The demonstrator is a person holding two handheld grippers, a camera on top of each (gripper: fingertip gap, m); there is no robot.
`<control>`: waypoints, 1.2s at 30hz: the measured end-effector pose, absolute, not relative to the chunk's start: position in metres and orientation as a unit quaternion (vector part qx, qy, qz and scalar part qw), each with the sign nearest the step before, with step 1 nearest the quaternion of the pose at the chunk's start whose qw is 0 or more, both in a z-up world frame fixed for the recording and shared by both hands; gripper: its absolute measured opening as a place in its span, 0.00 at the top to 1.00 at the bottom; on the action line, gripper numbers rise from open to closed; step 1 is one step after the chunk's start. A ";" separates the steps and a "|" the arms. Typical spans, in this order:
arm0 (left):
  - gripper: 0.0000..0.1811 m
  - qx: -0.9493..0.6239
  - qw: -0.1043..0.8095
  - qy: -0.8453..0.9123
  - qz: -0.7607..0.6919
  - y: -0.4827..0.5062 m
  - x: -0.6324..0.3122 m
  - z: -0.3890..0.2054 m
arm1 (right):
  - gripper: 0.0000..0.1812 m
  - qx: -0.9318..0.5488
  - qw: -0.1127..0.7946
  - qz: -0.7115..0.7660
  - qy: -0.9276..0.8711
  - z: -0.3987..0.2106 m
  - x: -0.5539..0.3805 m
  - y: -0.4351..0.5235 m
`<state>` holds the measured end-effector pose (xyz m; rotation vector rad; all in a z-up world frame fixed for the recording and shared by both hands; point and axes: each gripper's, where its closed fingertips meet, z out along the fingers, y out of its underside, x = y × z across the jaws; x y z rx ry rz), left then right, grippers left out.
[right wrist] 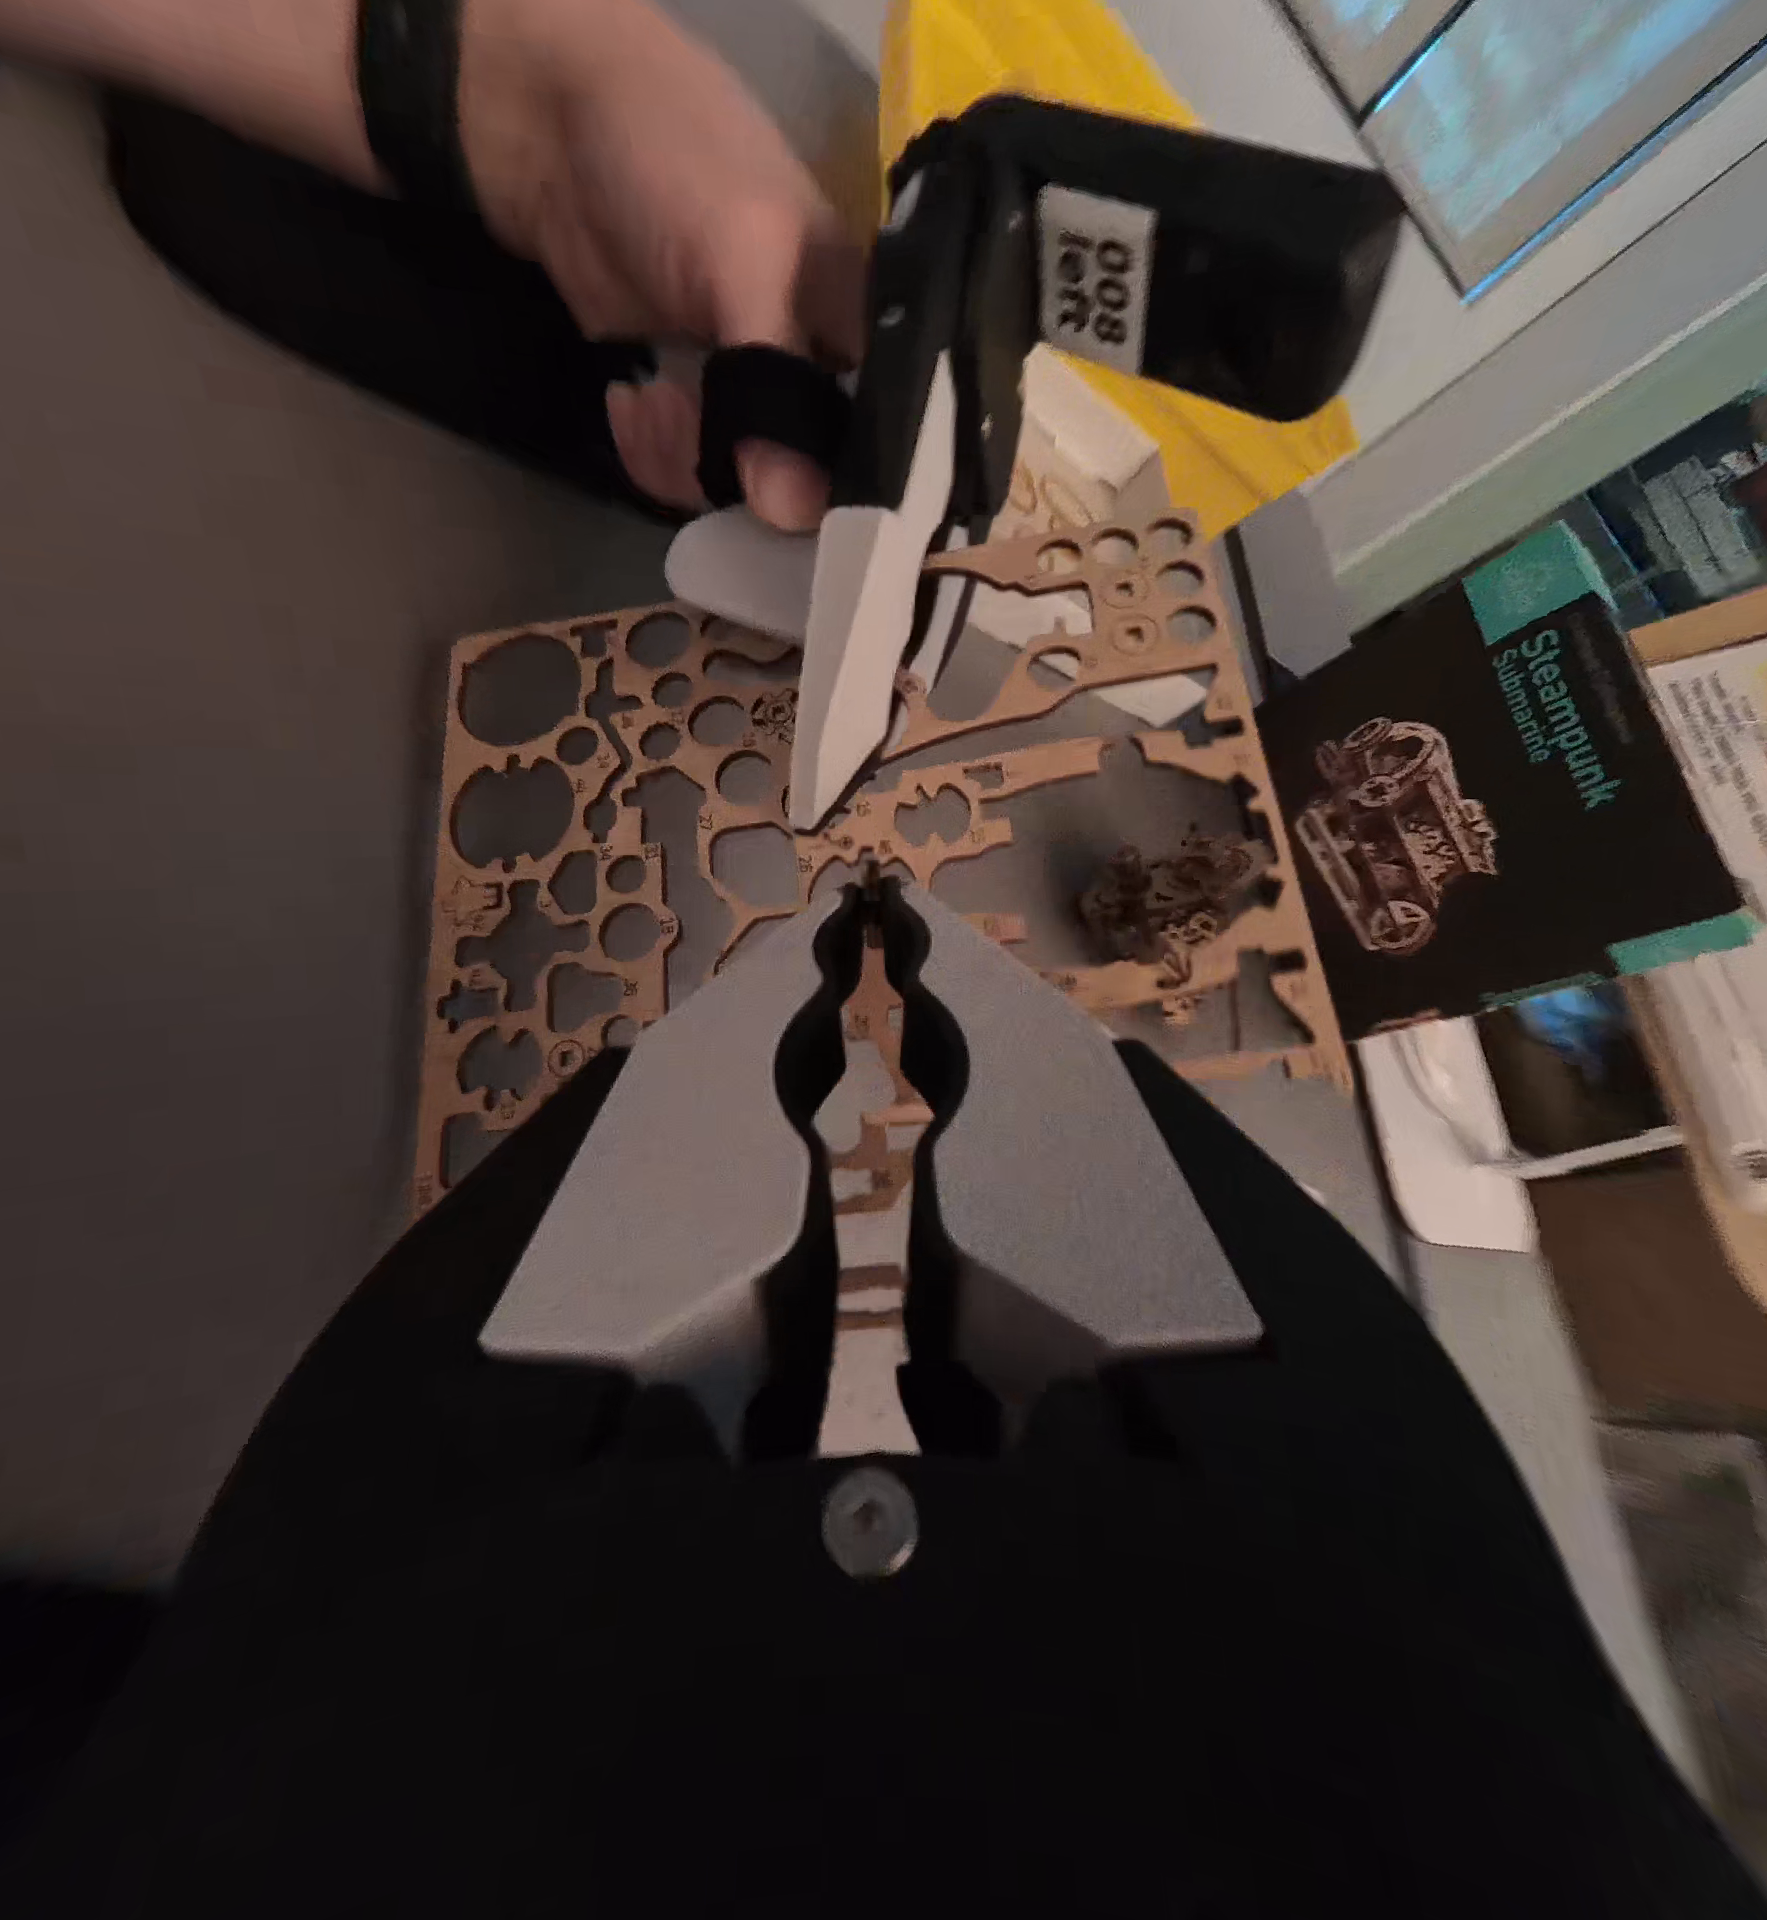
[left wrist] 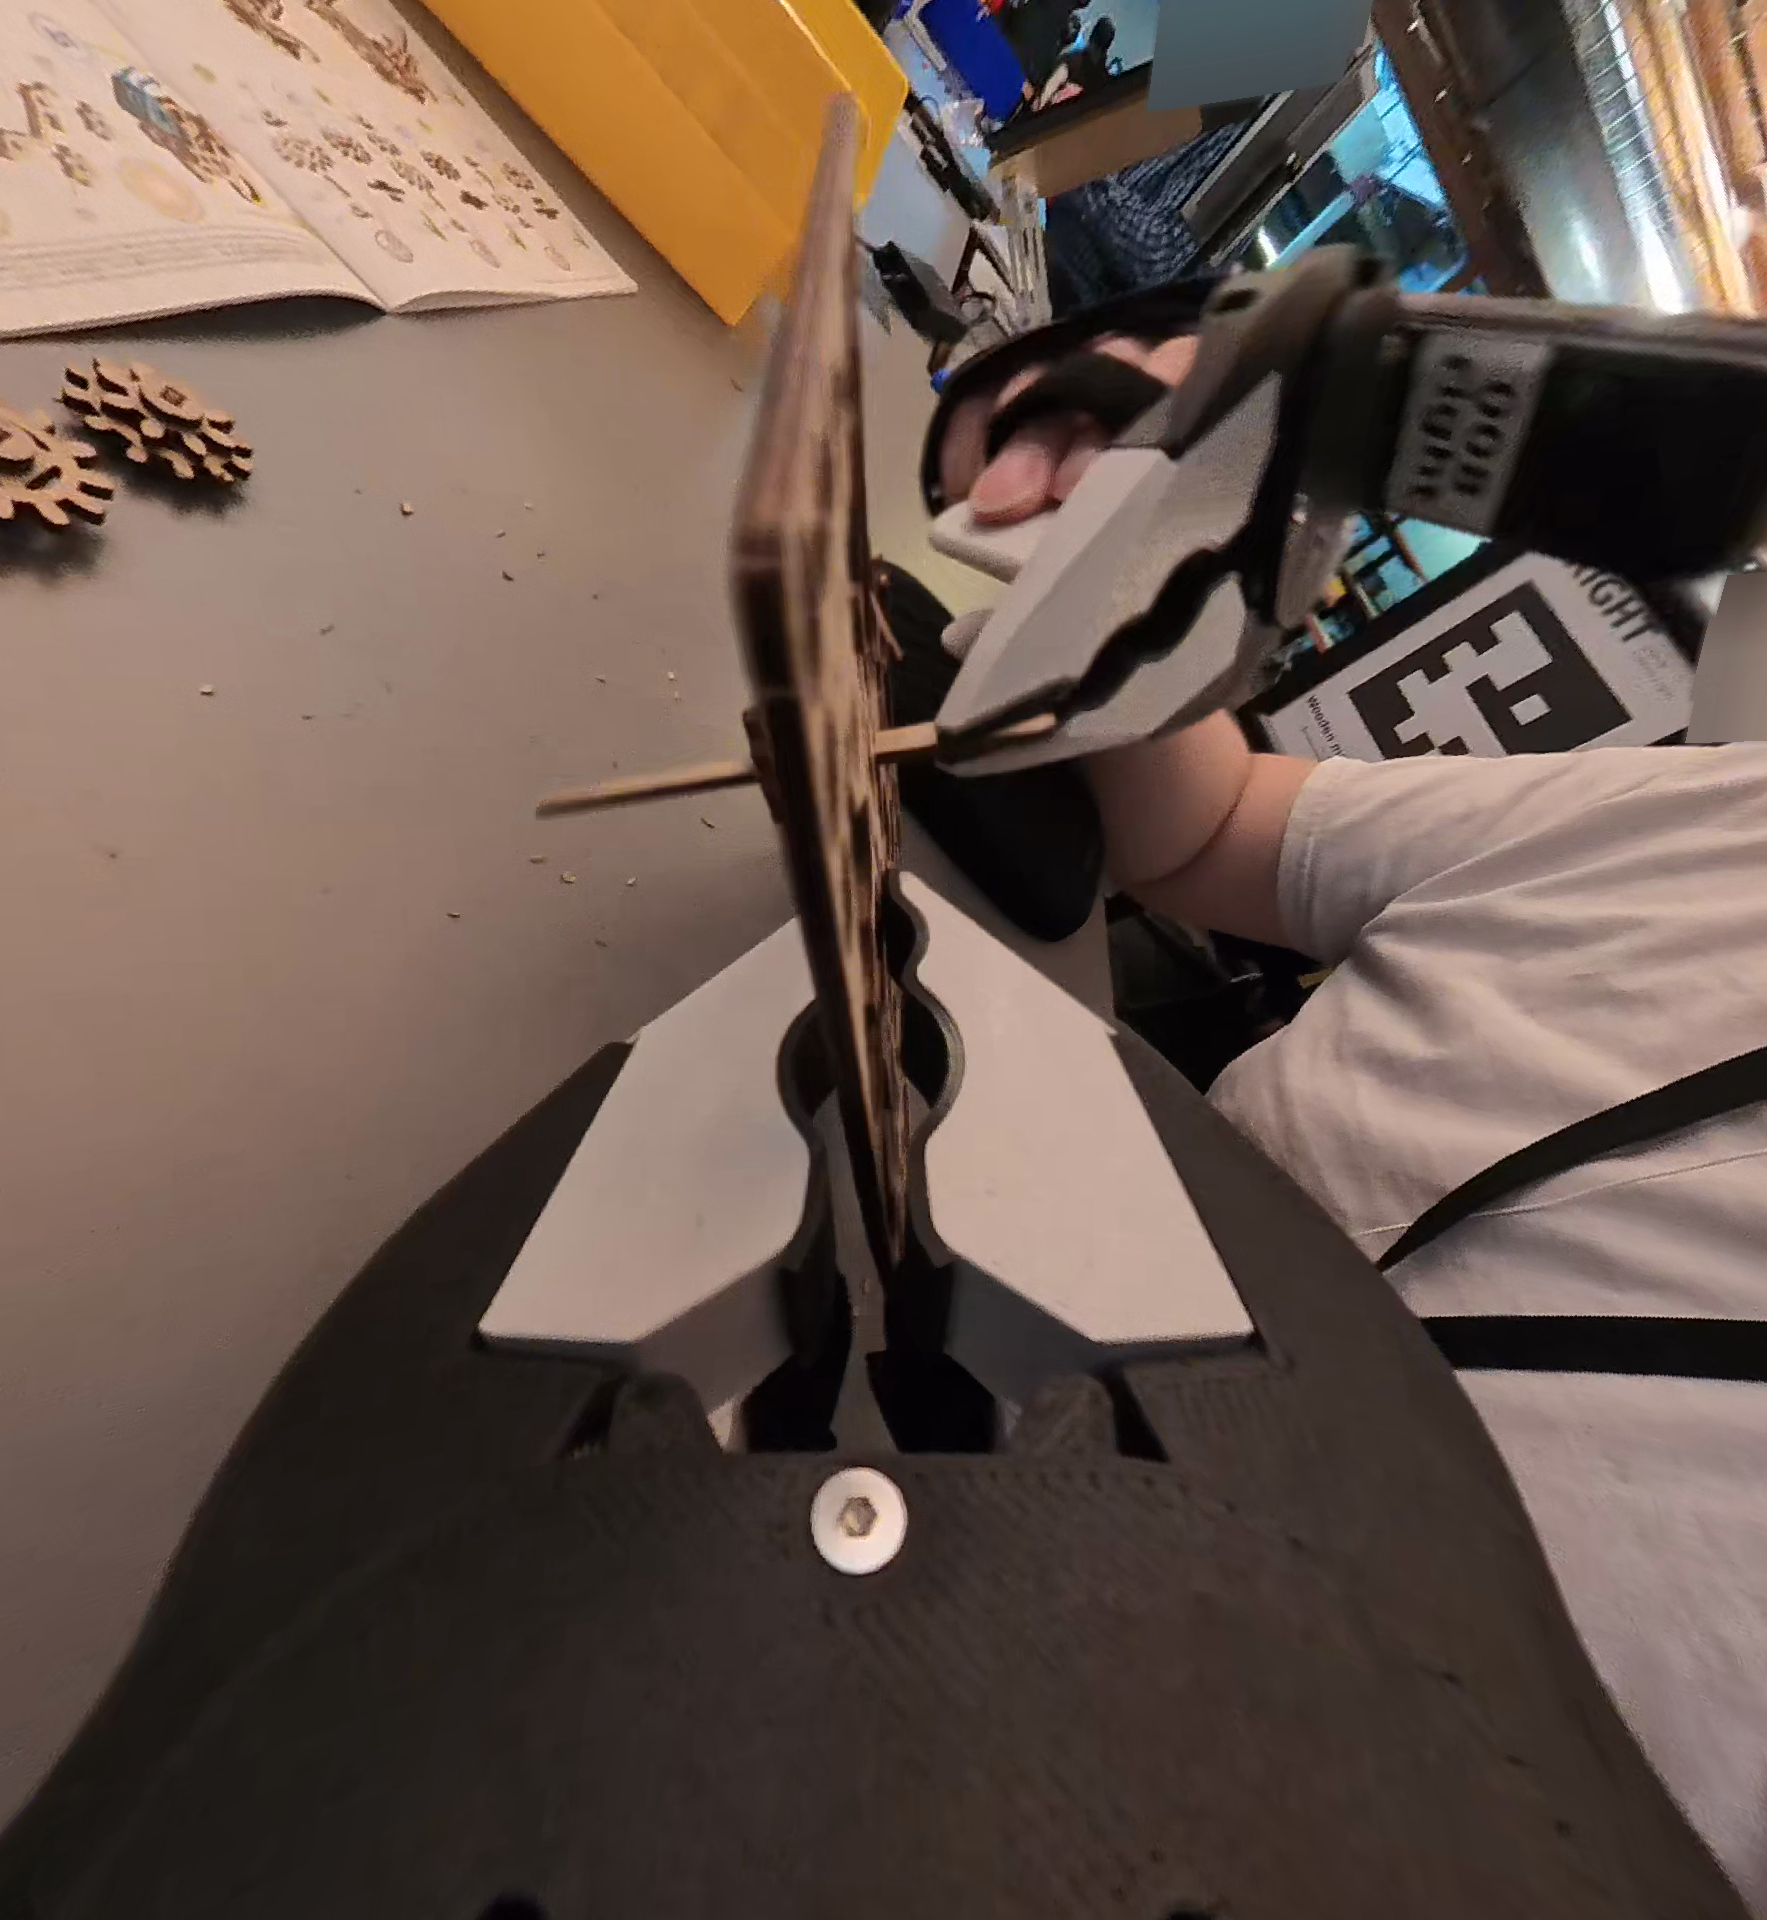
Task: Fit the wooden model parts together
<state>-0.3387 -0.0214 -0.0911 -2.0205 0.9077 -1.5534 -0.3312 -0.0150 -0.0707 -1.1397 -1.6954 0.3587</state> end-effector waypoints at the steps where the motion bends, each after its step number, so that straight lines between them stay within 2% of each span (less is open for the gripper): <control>1: 1.00 -0.729 0.212 0.325 -0.565 -0.022 -0.339 -0.090 | 0.99 -0.479 0.509 0.185 -0.691 -0.070 -0.328 -0.015; 5: 0.99 -0.753 0.203 0.312 -0.543 -0.017 -0.342 -0.103 | 0.99 -0.501 0.502 0.237 -0.663 -0.074 -0.320 -0.011; 12: 1.00 -0.777 0.189 0.266 -0.538 -0.010 -0.348 -0.112 | 0.99 -0.464 0.551 0.172 -0.672 -0.062 -0.326 -0.018; 16: 1.00 -0.782 0.204 0.260 -0.529 -0.004 -0.355 -0.111 | 0.99 -0.539 0.536 0.236 -0.605 -0.045 -0.326 -0.015; 24: 0.99 -0.776 0.177 0.248 -0.551 -0.010 -0.353 -0.111 | 0.99 -0.504 0.540 0.215 -0.640 -0.047 -0.312 -0.021; 29: 0.99 -0.788 0.178 0.246 -0.536 -0.008 -0.354 -0.116 | 0.99 -0.411 0.571 0.076 -0.707 -0.059 -0.328 -0.036; 33: 1.00 -0.789 0.171 0.240 -0.539 -0.008 -0.356 -0.117 | 0.99 -0.539 0.521 0.219 -0.624 -0.045 -0.325 -0.026; 36: 0.99 -0.798 0.171 0.236 -0.527 -0.005 -0.359 -0.121 | 0.99 -0.532 0.525 0.359 -0.559 -0.009 -0.311 -0.033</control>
